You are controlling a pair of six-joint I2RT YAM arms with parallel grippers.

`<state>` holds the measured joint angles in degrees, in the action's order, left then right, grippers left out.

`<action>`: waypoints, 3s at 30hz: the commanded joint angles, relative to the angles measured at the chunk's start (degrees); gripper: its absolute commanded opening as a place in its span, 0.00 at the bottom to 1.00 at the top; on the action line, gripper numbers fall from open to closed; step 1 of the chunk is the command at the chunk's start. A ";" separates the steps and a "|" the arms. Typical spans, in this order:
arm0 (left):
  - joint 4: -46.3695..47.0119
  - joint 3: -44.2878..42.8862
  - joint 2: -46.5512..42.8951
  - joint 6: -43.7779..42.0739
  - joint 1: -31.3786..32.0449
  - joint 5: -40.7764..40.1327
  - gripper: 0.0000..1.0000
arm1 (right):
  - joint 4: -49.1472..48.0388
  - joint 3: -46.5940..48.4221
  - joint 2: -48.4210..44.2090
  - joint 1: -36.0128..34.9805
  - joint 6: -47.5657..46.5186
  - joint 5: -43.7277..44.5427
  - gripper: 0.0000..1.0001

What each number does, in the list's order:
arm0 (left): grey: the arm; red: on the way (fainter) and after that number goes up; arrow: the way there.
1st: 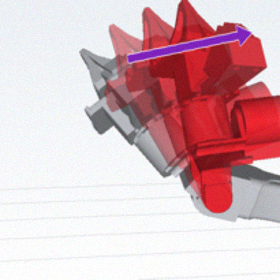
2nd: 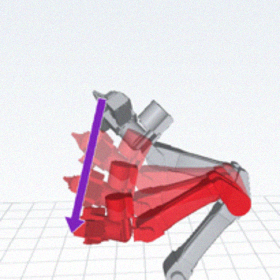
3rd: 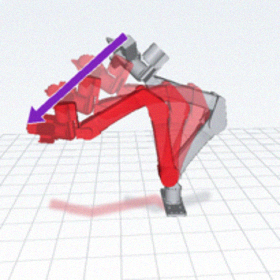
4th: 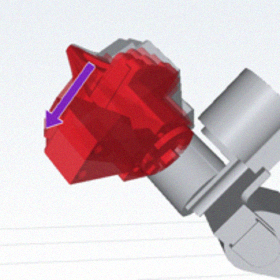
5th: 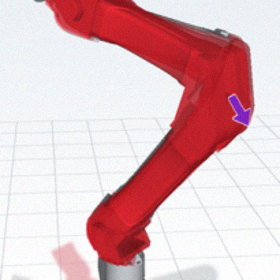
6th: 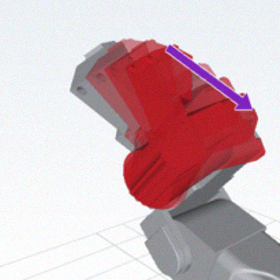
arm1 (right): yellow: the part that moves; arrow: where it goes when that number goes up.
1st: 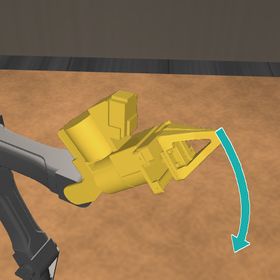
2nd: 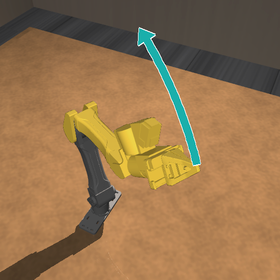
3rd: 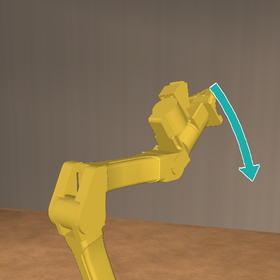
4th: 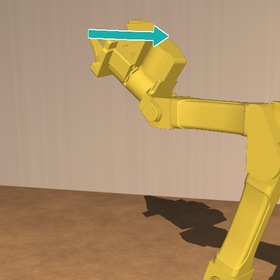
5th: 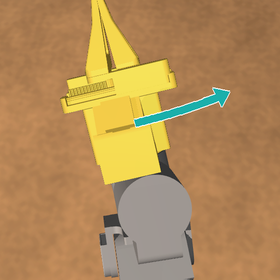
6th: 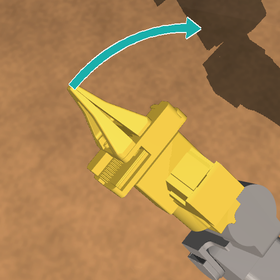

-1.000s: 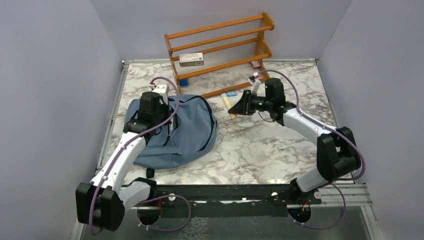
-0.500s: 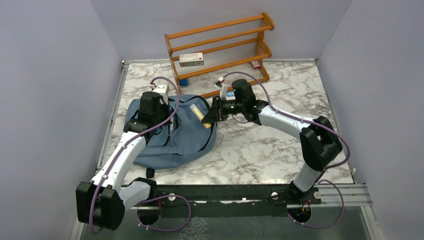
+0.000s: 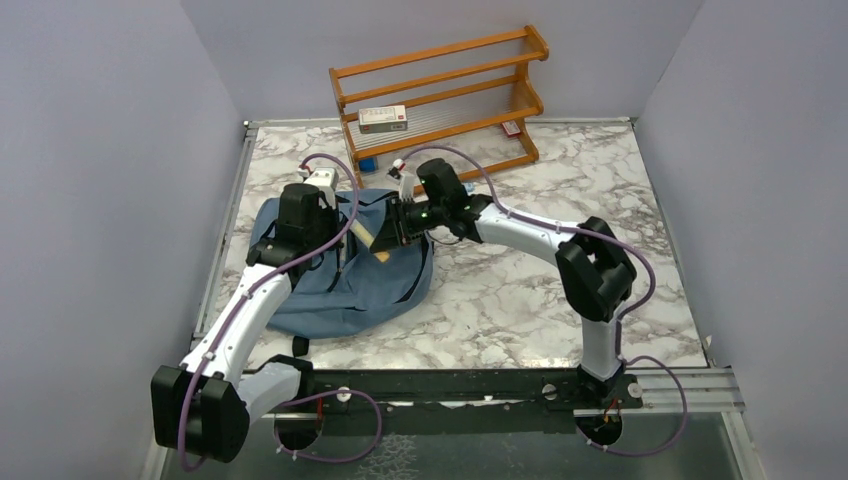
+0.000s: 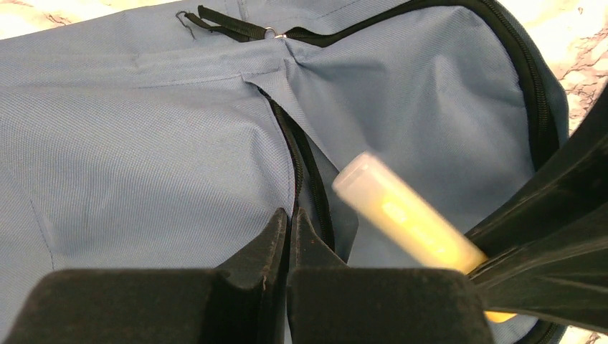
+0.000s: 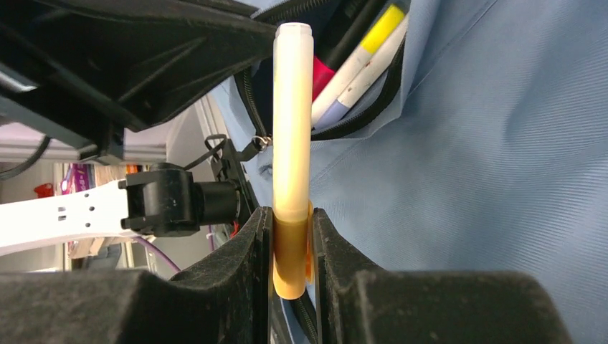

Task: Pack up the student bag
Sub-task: Place the stationery in the student bag, then move the distractor to the center of the board.

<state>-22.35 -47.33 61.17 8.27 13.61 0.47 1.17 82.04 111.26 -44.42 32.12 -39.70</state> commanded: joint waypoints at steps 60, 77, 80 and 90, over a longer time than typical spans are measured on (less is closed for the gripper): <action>4.25 -1.55 -2.88 0.79 0.37 3.01 0.00 | -6.52 6.69 7.63 -7.94 8.28 21.61 0.47; 4.52 -1.40 -2.17 0.60 0.37 3.62 0.00 | 0.25 -8.44 -11.62 -4.21 -5.05 49.78 0.48; 4.58 -0.87 -2.37 0.60 0.37 3.65 0.00 | 0.67 -11.31 -14.39 -1.48 -6.35 52.94 0.51; 4.81 -1.30 -1.85 1.10 0.37 4.89 0.00 | 1.12 -13.94 -13.51 10.57 -11.64 52.60 0.55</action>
<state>-21.93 -47.33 59.64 8.51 13.61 0.93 1.63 67.99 96.88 -36.82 24.29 11.14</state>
